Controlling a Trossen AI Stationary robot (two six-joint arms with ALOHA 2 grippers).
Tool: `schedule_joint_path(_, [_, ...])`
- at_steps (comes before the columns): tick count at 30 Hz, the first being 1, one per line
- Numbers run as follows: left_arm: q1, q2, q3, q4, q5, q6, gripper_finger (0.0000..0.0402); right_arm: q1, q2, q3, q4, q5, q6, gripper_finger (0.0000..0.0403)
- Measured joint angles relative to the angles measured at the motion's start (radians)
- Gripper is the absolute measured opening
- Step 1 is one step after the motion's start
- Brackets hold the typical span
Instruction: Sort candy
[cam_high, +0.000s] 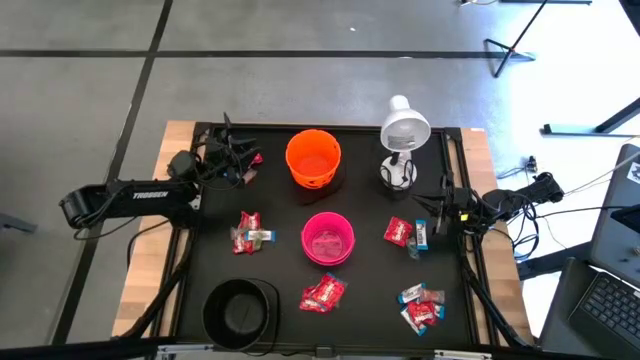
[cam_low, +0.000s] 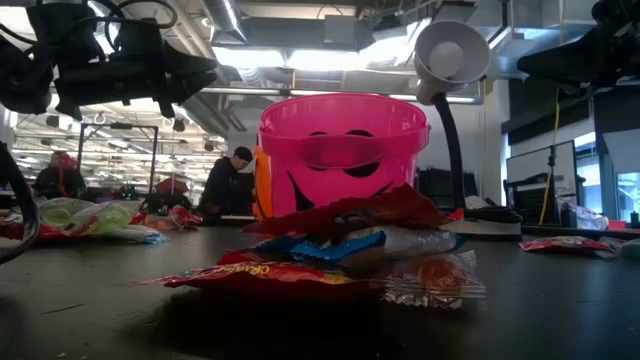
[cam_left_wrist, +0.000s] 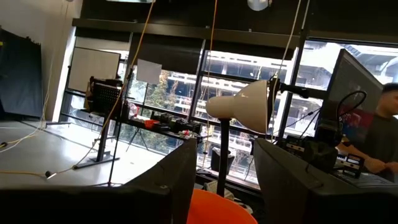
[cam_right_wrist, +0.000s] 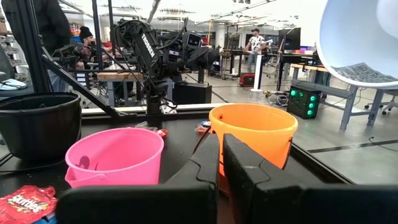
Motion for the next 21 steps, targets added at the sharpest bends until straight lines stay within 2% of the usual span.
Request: schedule_joint_path(21, [0.0,0.0,0.0,0.0,0.0,0.0,0.0151,0.0,0.0,0.0,0.01,0.0,0.0,0.0019])
